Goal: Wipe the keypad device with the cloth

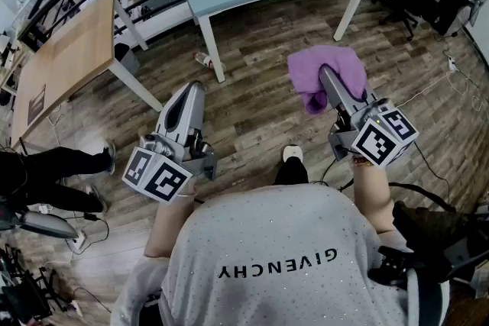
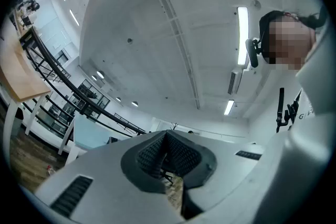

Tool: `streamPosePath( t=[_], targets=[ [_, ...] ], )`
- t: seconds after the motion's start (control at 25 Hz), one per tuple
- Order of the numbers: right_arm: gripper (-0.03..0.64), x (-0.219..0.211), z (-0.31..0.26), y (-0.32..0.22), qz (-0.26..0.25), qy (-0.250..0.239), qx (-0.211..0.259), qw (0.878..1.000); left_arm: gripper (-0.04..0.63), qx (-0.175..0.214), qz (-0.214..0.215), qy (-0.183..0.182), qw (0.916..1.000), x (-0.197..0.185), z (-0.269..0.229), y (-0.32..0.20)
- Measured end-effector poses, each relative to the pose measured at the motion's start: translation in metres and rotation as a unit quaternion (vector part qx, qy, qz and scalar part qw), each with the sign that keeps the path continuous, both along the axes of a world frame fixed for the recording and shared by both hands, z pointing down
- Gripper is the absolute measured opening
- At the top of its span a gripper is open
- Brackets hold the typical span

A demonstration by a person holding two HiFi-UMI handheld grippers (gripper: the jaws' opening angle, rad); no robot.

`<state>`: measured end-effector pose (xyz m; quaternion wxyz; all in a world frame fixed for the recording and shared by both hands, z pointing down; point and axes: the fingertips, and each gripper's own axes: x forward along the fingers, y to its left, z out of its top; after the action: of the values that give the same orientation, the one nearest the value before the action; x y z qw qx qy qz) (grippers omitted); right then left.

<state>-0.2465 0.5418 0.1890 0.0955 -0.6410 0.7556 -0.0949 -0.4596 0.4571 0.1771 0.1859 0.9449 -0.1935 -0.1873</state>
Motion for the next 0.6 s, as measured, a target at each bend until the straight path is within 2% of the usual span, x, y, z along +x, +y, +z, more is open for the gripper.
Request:
streamPosePath(
  t=[0.2, 0.4, 0.6],
  targets=[
    [0.031, 0.007, 0.005, -0.012, -0.002, 0.003, -0.012, 1.000, 0.000, -0.009, 0.000, 0.001, 1.0000, 0.009, 0.001, -0.014],
    [0.031, 0.042, 0.025, -0.038, 0.004, -0.013, -0.031, 0.999, 0.000, -0.014, -0.003, -0.011, 0.9998, 0.040, 0.015, -0.043],
    [0.032, 0.090, 0.027, -0.092, -0.007, -0.041, -0.010, 0.999, 0.000, 0.006, -0.040, -0.064, 0.9971, 0.088, 0.025, -0.094]
  ],
)
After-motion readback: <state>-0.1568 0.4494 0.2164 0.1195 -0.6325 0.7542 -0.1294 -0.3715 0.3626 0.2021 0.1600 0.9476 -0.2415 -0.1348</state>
